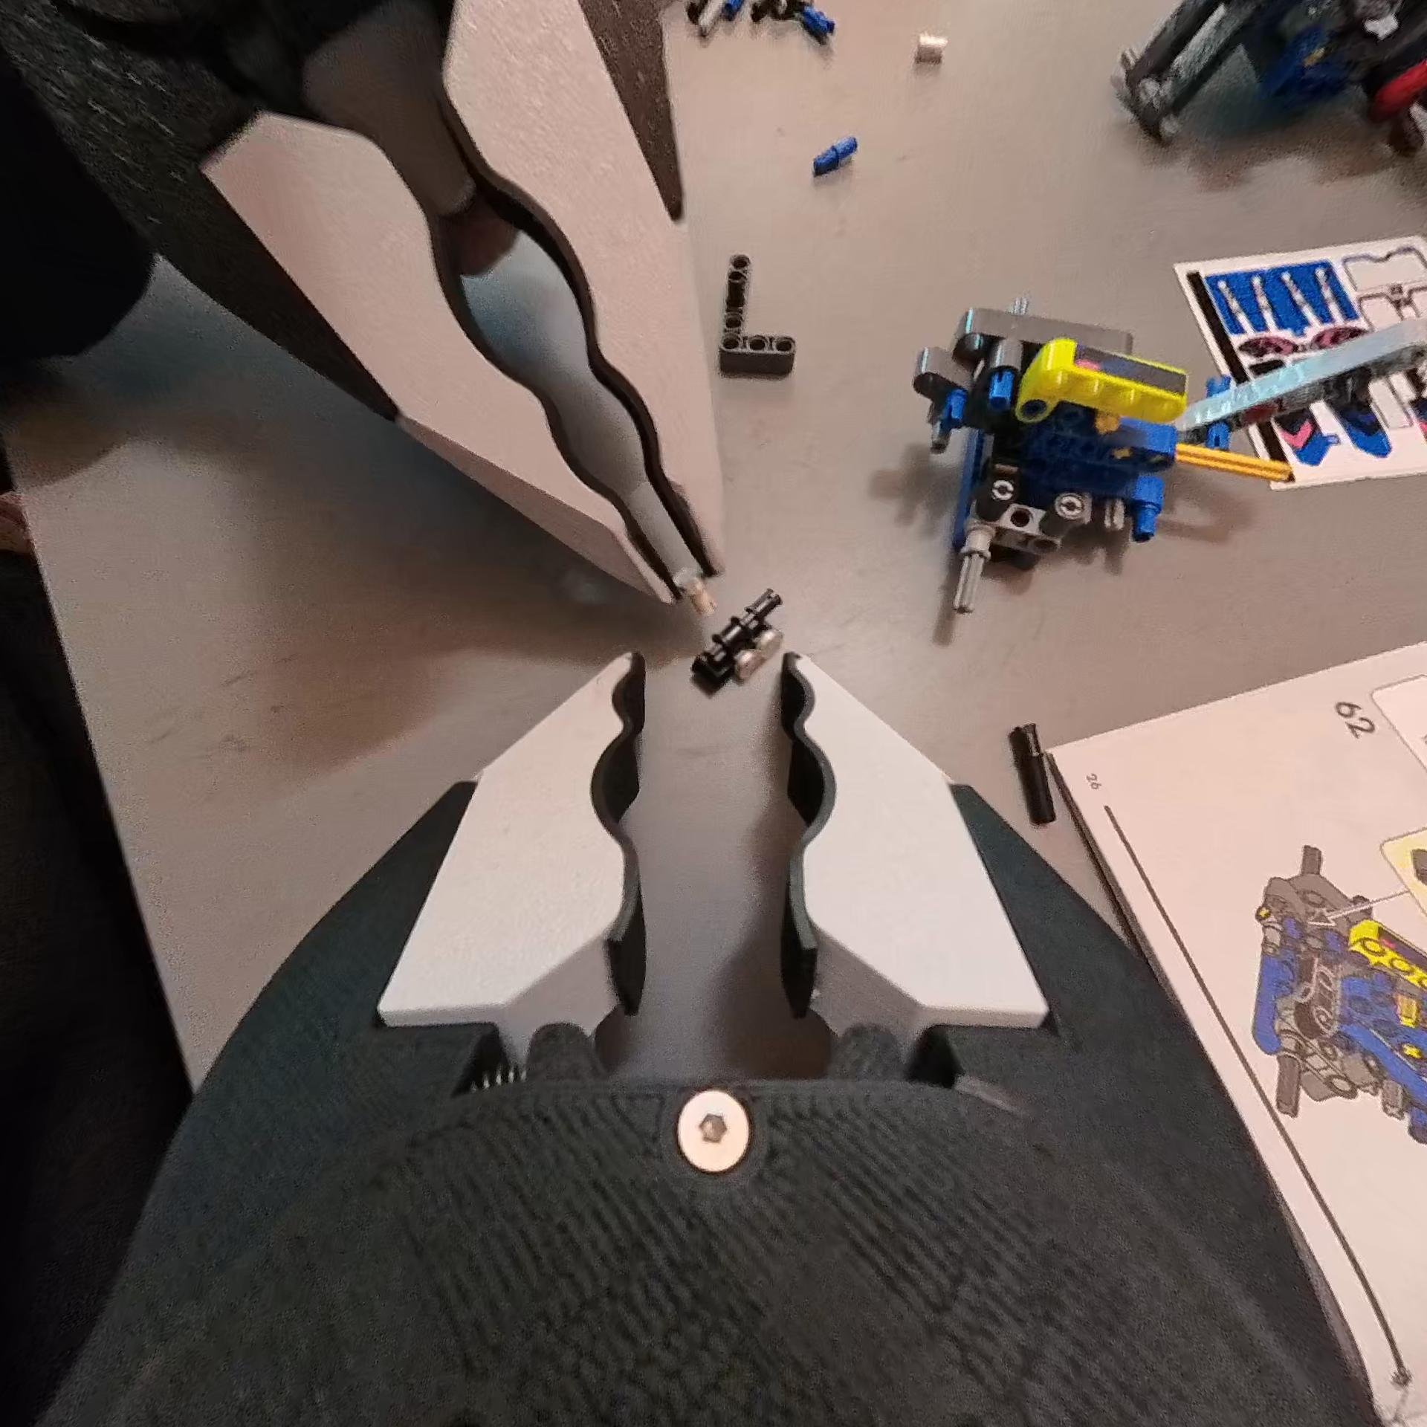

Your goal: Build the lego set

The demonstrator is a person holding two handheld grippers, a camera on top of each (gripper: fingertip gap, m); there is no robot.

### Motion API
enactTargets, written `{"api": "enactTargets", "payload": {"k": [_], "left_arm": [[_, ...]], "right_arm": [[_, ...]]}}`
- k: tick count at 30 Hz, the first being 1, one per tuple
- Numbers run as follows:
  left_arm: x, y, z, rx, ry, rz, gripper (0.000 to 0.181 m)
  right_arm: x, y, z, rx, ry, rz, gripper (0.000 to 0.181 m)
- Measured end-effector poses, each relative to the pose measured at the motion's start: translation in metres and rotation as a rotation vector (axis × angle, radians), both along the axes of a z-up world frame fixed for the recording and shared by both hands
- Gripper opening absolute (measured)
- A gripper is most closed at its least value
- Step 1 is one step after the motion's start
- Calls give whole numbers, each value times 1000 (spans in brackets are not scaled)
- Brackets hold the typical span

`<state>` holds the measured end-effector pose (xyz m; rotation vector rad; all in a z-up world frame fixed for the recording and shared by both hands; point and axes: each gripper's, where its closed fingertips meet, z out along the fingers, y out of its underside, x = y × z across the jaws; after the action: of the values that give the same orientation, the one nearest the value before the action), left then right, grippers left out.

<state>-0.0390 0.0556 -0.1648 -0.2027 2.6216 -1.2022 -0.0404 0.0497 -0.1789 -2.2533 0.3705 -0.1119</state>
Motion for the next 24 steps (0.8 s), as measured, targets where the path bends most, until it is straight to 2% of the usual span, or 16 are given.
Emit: {"api": "enactTargets", "payload": {"k": [5,8,14,17,20,24], "left_arm": [[5,-7,17,-78,-53,9,4],[13,-7,3,33,-73,16,4],[2,3,-13,94,-45,5,4],[-1,7,-6,64,-59,32,4],[-4,7,4,0,-50,52,4],[-8,6,3,-28,-17,76,4]], "right_arm": [[5,0,-1,-2,-30,20,32],[5,3,-2,-25,-106,52,31],[9,0,-1,-41,-169,36,30],[6,0,-1,-43,-190,82,30],[-2,-1,2,-26,-113,130,39],[-8,9,21,89,-167,214,31]]}}
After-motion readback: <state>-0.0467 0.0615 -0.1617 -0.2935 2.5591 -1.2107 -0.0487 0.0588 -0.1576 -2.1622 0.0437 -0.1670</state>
